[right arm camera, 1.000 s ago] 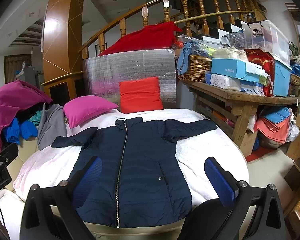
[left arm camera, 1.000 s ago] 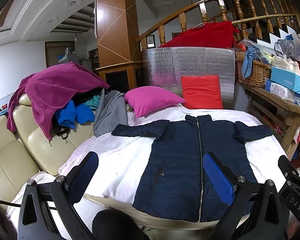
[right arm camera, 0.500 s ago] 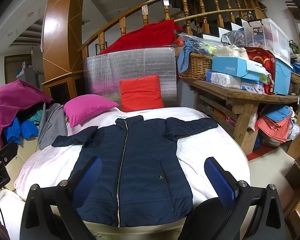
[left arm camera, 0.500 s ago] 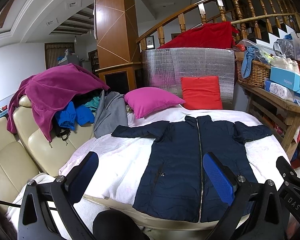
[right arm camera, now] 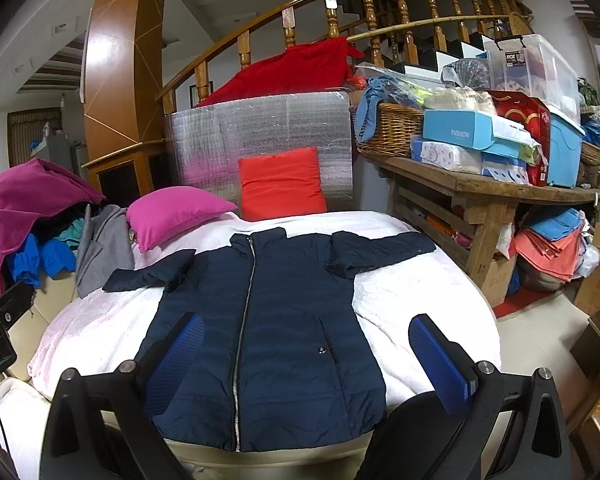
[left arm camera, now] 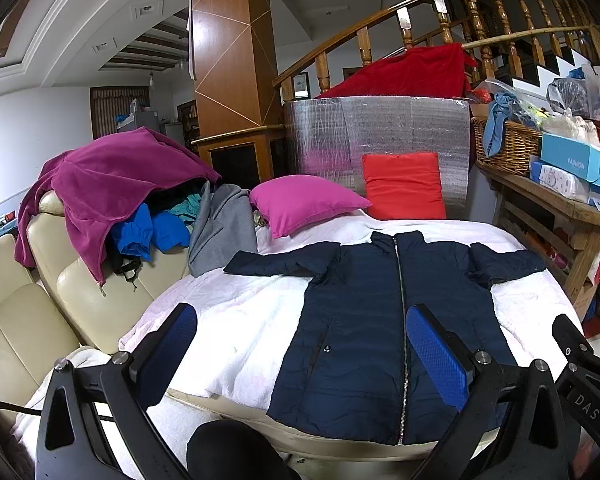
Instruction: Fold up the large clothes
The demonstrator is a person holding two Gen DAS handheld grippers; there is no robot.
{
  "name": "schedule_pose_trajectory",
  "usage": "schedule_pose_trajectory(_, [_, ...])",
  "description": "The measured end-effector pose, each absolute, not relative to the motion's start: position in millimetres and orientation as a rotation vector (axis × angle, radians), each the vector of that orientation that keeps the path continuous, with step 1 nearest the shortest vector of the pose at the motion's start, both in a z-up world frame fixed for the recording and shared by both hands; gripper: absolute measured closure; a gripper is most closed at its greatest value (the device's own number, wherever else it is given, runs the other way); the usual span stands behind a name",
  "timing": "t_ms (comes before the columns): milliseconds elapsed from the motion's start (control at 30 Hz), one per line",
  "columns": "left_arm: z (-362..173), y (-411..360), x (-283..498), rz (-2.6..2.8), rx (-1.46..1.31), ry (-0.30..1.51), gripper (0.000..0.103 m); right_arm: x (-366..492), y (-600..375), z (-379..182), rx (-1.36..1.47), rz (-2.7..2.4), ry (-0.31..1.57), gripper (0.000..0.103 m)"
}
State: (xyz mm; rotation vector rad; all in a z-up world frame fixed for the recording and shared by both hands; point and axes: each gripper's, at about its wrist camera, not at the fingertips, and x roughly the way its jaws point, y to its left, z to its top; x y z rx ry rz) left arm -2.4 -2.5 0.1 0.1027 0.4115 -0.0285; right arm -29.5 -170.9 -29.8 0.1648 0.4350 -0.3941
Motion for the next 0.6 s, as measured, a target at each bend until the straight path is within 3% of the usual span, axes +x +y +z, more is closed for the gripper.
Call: schedule_pose_trajectory(600, [-4.8,-4.9,-1.3,-0.031,0.114,0.425,0.0,-26.4,-175.1,-30.6,0.158,-0.421,0.454,0.0])
